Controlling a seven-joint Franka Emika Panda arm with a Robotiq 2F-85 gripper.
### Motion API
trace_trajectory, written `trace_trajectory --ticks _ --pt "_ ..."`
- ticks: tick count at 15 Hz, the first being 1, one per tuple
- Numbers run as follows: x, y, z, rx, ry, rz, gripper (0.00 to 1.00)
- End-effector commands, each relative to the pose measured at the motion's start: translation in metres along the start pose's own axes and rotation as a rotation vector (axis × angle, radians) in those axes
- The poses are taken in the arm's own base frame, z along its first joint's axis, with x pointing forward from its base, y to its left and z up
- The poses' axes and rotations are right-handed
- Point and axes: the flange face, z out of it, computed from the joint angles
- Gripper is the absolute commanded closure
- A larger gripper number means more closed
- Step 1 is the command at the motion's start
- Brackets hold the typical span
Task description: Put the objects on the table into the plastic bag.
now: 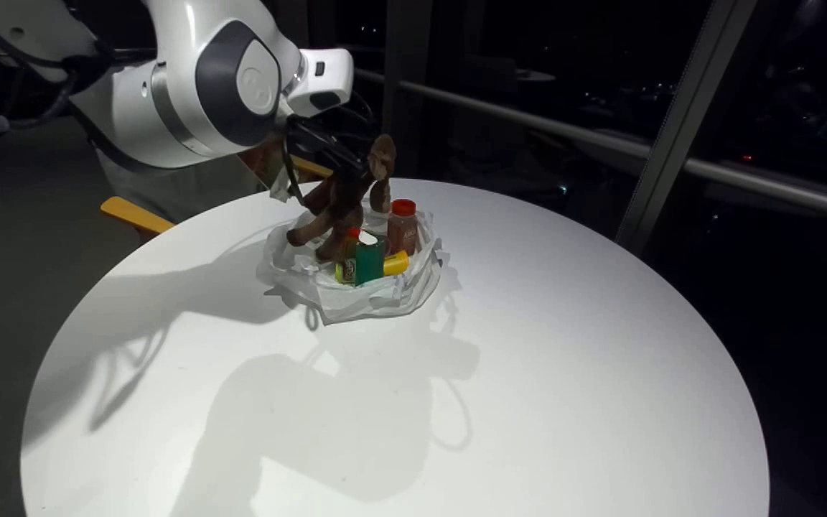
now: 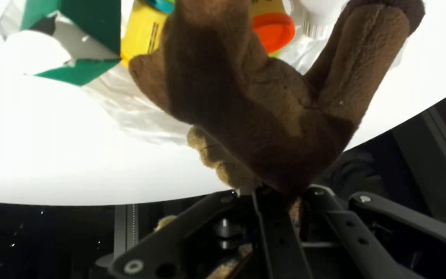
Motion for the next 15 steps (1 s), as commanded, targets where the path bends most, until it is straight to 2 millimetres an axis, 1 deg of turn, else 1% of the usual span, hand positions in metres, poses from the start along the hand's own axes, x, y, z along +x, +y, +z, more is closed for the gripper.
trace_trajectory --ticks 1,5,6,7,8,10,11,13,15 --pt "0.002 -0.005 0.015 0.039 -0.083 -0.023 0.92" --pt "-0.007 0.0 0.031 0.023 -0.182 -0.064 0.92" --pt "-0.008 0.002 0.034 0.014 -0.198 -0.072 0.9" --pt "-0.007 0.004 0.036 0.003 -0.214 -0.079 0.64" --pt "-0.007 0.006 0.037 -0.009 -0.226 -0.085 0.63" --pt "-0.006 0.007 0.034 -0.011 -0.251 -0.098 0.49" --pt "-0.005 0.007 0.031 -0.005 -0.258 -0.102 0.4" --pt "0.001 0.002 0.021 0.015 -0.268 -0.105 0.26" --pt "0.018 -0.004 -0.003 0.048 -0.262 -0.099 0.11"
